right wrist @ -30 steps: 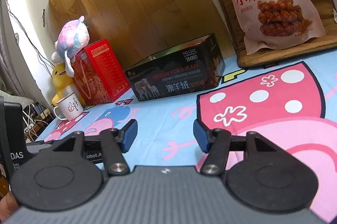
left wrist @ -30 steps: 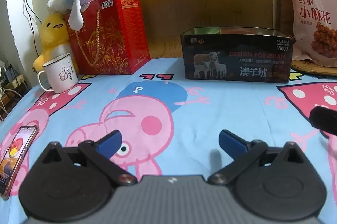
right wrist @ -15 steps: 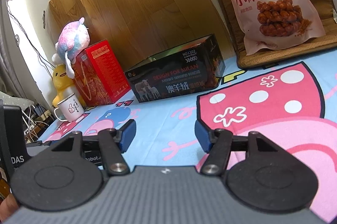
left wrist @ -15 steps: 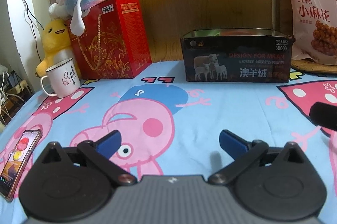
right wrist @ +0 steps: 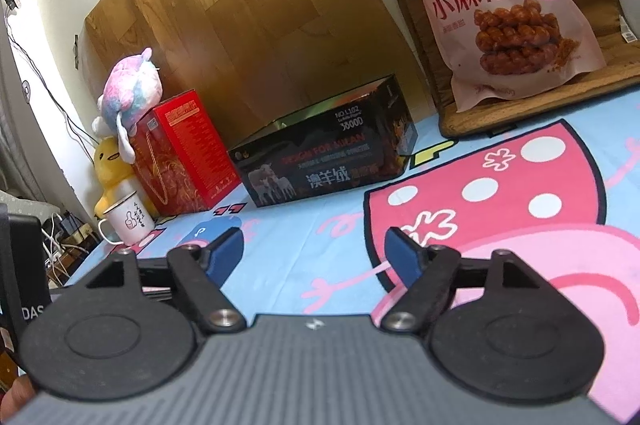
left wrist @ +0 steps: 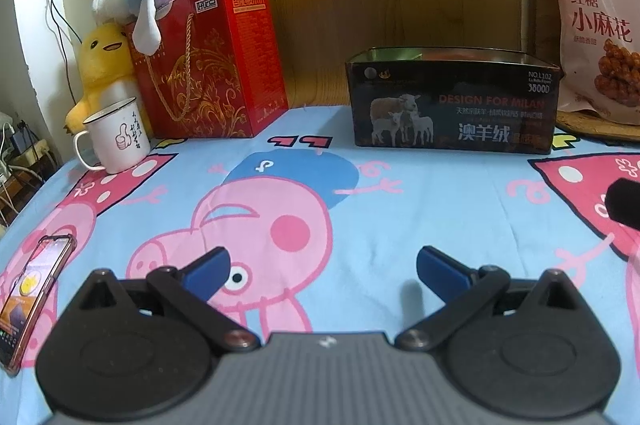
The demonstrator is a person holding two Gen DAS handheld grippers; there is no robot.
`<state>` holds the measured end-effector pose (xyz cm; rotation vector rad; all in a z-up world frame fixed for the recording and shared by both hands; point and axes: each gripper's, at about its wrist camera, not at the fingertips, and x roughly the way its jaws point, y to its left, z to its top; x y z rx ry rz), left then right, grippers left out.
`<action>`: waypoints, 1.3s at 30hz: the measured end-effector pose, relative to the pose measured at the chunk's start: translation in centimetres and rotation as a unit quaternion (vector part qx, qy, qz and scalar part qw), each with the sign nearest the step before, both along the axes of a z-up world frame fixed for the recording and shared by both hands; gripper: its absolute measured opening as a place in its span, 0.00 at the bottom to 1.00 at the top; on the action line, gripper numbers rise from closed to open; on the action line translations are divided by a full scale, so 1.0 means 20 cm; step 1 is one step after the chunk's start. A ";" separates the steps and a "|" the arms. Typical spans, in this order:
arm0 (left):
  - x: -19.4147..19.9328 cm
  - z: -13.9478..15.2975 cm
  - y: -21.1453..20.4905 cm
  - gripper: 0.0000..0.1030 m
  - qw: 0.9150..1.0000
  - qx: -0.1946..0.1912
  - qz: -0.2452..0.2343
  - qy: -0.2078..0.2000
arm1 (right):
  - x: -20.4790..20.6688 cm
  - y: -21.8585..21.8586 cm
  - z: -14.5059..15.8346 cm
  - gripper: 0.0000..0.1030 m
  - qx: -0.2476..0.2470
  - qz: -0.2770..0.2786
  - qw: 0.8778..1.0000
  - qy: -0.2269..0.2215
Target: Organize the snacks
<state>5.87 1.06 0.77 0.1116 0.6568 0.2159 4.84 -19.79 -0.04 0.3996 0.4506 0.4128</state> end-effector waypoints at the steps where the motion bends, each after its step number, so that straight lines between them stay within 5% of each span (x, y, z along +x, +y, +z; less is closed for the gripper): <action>1: 0.00 0.00 0.00 1.00 1.000 0.000 0.000 0.000 | 0.00 0.00 0.00 0.78 0.000 0.000 1.000 0.000; 39: -0.04 0.02 0.00 1.00 0.999 0.009 0.020 -0.031 | -0.01 0.00 0.00 0.83 0.004 -0.004 1.000 0.000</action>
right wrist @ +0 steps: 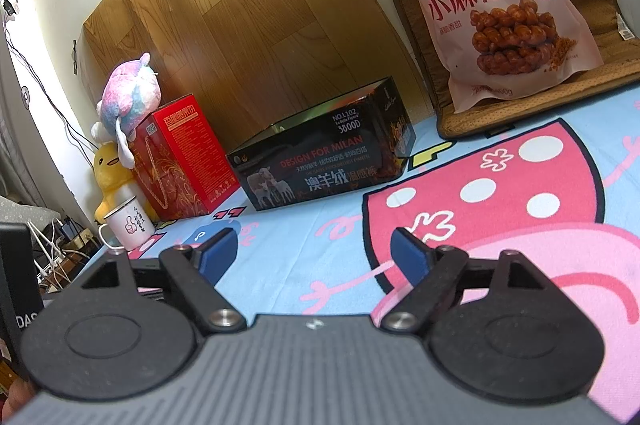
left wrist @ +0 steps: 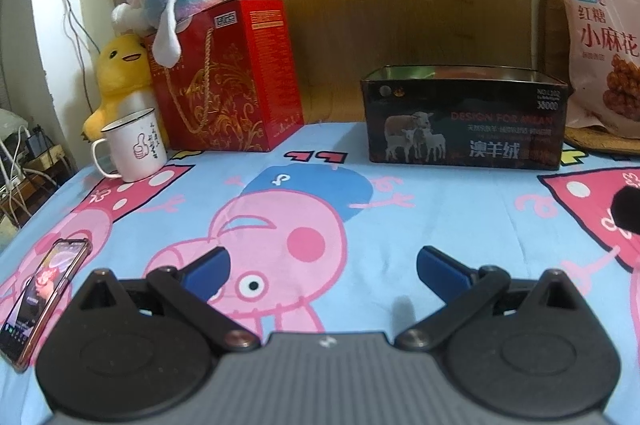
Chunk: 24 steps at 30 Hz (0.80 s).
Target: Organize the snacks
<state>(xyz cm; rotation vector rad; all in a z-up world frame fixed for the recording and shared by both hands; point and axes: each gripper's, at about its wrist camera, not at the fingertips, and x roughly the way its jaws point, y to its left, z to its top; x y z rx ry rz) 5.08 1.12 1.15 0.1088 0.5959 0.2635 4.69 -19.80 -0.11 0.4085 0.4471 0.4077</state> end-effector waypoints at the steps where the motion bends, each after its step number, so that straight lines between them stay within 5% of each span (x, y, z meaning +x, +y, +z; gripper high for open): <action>1: 0.00 0.00 0.00 1.00 1.000 0.000 0.003 -0.002 | 0.00 0.00 0.00 0.83 0.000 0.000 1.000 0.000; 24: -0.03 0.02 0.03 1.00 0.997 0.026 0.058 -0.043 | 0.00 0.00 0.00 0.84 0.001 -0.001 1.000 -0.001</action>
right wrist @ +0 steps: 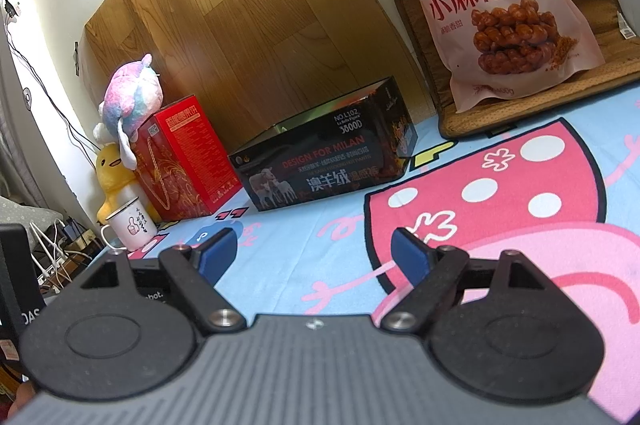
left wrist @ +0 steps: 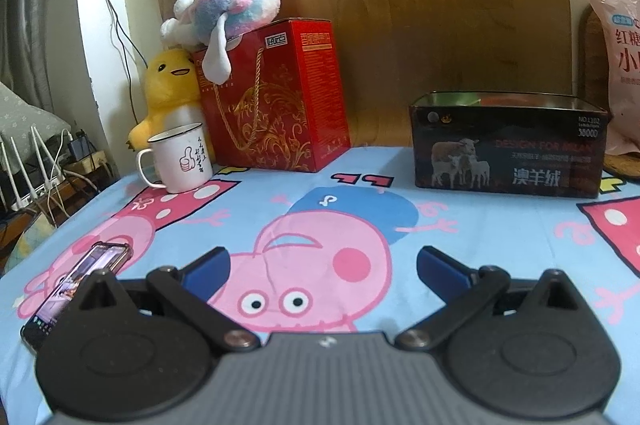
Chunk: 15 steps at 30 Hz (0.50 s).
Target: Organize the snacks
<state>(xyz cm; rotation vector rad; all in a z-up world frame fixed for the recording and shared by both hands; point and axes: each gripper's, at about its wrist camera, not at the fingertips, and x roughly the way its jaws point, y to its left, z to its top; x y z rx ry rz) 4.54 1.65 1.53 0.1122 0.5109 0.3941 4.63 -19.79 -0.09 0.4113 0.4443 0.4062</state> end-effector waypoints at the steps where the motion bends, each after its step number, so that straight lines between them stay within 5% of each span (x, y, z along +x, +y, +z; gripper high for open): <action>1: 0.00 0.00 0.00 1.00 1.000 0.001 -0.001 0.000 | 0.00 0.00 0.00 0.84 0.000 0.000 1.000 0.000; 15: -0.01 0.00 -0.03 1.00 1.000 0.012 -0.021 -0.002 | 0.00 0.00 0.00 0.84 0.002 -0.001 1.000 -0.001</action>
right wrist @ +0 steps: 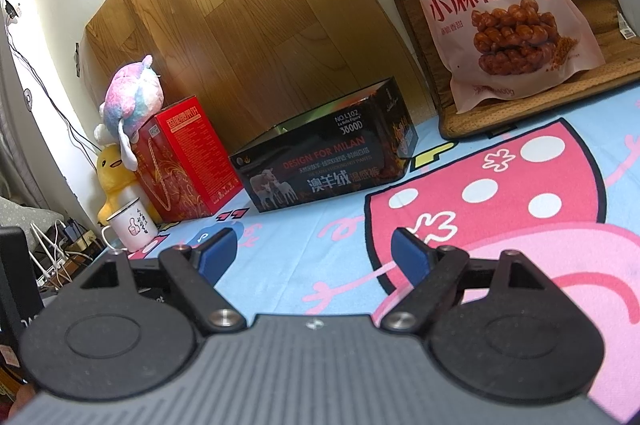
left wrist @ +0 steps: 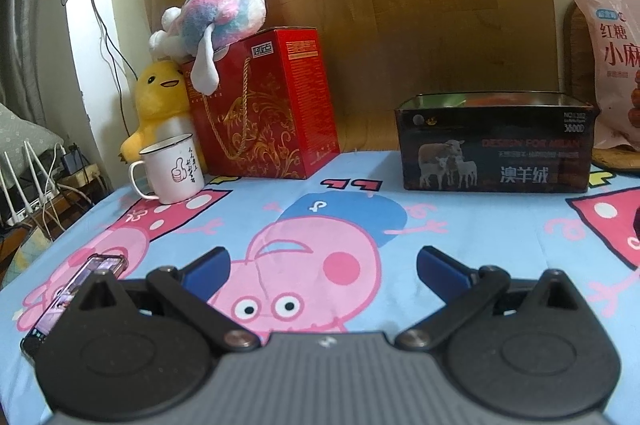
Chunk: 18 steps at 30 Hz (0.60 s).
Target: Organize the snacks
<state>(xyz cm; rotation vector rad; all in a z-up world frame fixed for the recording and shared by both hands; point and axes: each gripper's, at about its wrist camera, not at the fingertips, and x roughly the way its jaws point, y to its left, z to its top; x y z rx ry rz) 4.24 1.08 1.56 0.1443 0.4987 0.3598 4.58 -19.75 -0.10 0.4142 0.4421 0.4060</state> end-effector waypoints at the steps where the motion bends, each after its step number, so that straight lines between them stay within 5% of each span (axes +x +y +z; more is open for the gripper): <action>1: 0.00 0.00 0.00 1.00 1.000 -0.001 -0.002 0.000 | 0.00 0.00 0.00 0.84 0.000 0.000 1.000 0.000; 18: -0.01 -0.01 -0.01 1.00 1.000 0.002 -0.004 -0.001 | 0.00 0.00 0.00 0.84 0.001 0.000 1.000 0.000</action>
